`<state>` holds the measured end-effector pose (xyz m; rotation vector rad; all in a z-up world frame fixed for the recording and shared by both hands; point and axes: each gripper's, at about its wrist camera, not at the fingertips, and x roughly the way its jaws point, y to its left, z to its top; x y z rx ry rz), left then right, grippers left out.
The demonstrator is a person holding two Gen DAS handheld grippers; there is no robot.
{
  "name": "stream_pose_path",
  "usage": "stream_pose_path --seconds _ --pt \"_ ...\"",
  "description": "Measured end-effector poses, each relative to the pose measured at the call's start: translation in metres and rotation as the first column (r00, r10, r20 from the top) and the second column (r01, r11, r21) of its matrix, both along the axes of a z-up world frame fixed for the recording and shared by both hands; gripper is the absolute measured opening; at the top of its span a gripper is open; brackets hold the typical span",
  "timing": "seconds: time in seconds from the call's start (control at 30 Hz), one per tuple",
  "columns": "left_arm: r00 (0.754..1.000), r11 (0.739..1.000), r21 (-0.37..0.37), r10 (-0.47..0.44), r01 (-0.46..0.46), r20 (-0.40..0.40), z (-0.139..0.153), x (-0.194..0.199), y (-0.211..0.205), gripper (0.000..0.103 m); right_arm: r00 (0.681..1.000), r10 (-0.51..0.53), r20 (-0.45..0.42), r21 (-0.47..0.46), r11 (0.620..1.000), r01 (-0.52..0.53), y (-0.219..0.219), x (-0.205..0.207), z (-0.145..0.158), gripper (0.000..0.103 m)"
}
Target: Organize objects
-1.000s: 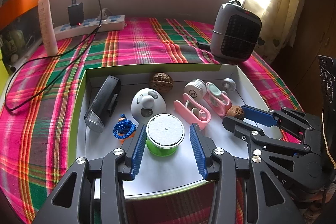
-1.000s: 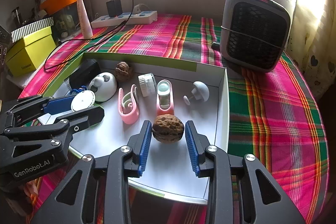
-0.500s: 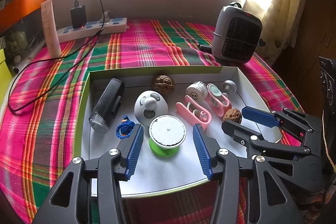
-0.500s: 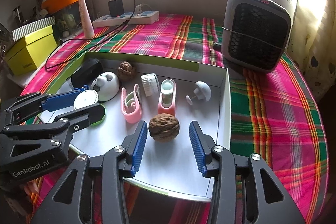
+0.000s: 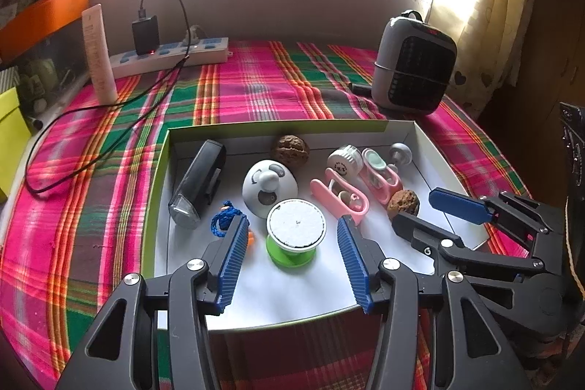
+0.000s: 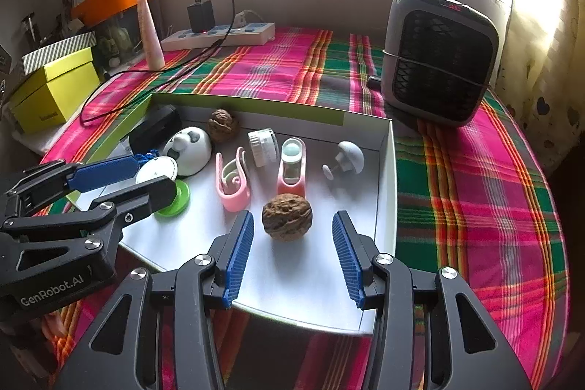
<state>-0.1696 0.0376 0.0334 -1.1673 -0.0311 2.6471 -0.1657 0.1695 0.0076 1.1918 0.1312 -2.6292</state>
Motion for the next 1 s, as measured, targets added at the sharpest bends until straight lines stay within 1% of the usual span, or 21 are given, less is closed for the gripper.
stream_pose_path --seconds 0.4,0.7,1.0 --pt "0.999 0.999 -0.022 0.031 -0.031 -0.026 0.008 0.016 -0.004 0.050 1.000 -0.012 -0.021 -0.014 1.000 0.012 -0.001 0.016 0.008 0.046" --pt "0.997 0.998 -0.022 0.055 -0.056 -0.057 0.018 0.039 -0.008 0.050 0.999 -0.024 -0.048 -0.024 0.999 0.023 -0.003 0.036 0.017 0.046" --pt "0.996 0.997 -0.026 0.070 -0.072 -0.063 0.021 0.065 -0.012 0.050 0.997 -0.025 -0.074 -0.024 0.999 0.023 -0.006 0.061 0.023 0.046"
